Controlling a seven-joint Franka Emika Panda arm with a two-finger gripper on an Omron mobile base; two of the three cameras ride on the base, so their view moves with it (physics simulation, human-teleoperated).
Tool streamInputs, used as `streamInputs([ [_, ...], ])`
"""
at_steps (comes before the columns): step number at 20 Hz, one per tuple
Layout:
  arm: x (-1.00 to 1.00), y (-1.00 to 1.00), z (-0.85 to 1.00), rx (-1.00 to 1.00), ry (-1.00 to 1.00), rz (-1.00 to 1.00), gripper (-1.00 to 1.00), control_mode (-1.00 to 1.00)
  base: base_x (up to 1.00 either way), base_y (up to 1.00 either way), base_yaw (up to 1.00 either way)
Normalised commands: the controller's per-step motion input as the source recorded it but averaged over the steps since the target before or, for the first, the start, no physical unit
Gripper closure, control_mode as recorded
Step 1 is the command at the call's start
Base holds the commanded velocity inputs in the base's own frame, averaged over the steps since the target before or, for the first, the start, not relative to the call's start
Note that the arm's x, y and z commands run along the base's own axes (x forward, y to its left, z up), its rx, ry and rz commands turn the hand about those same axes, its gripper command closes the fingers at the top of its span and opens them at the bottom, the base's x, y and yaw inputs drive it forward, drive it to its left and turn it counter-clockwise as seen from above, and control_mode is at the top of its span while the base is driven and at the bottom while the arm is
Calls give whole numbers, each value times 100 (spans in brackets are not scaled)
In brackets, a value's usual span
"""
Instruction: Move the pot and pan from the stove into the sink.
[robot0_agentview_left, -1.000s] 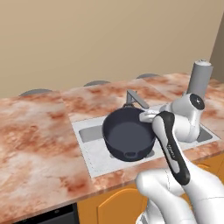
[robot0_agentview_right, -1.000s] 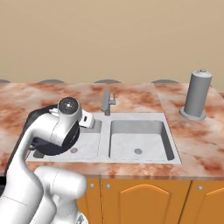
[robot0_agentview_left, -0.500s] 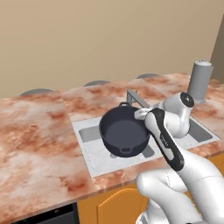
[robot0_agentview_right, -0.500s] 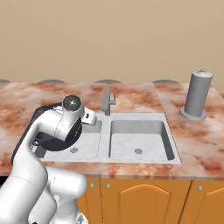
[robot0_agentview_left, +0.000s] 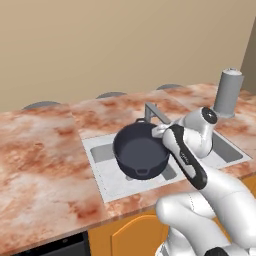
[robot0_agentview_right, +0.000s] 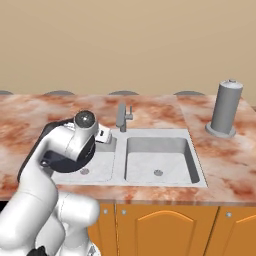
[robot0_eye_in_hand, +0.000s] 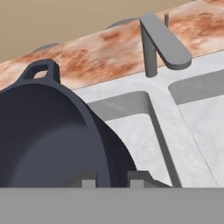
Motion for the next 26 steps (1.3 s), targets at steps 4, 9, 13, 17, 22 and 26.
streamInputs([
  [4, 34, 0, -39, 0, -4, 0, 100, -100, 0, 0, 0],
  [9, 40, 1, -38, 0, -5, 0, 100, -100, 0, 0, 0],
  [13, 41, 12, -38, 0, -6, -2, 100, -100, 0, 0, 0],
  [17, 31, 20, -41, 0, -4, -4, 100, -100, 0, 0, 0],
  [22, 15, 22, -47, -1, -1, -3, 100, -100, 0, 0, 0],
  [26, 17, 17, -39, -3, -5, -5, 100, -100, 0, 0, 0],
])
